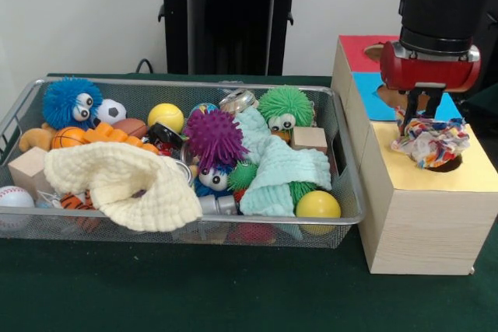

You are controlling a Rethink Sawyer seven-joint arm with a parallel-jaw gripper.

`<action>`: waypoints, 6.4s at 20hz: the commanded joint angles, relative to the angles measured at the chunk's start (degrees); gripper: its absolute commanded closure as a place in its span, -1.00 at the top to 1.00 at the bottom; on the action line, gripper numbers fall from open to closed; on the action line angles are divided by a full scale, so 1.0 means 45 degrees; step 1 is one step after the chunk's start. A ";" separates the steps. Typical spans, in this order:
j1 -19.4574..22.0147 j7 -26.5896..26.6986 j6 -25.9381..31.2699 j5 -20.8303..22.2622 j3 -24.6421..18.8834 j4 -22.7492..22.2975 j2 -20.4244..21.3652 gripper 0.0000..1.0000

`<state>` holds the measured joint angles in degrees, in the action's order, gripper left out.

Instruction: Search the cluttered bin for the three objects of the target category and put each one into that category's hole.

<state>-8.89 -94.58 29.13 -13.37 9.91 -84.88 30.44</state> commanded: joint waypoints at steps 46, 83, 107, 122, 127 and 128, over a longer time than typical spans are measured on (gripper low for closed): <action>-0.0411 -0.3366 0.4953 -0.0618 0.0197 0.0372 0.0800 1.00; -0.0312 -0.2611 0.3662 0.0221 0.0841 0.1660 0.0747 -1.00; 0.0004 -0.1501 0.0315 0.0836 0.0253 -0.0092 0.0291 -1.00; 0.0092 -0.1869 0.0850 0.0706 0.0097 -0.0209 0.0202 -1.00; 0.0041 -0.2362 0.1389 0.0206 -0.0029 -0.0185 0.0341 -1.00; 0.0039 -0.2445 0.1549 0.0132 -0.0019 -0.0114 0.0336 -1.00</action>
<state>-10.01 -94.68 32.23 -11.19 14.98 -80.32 34.26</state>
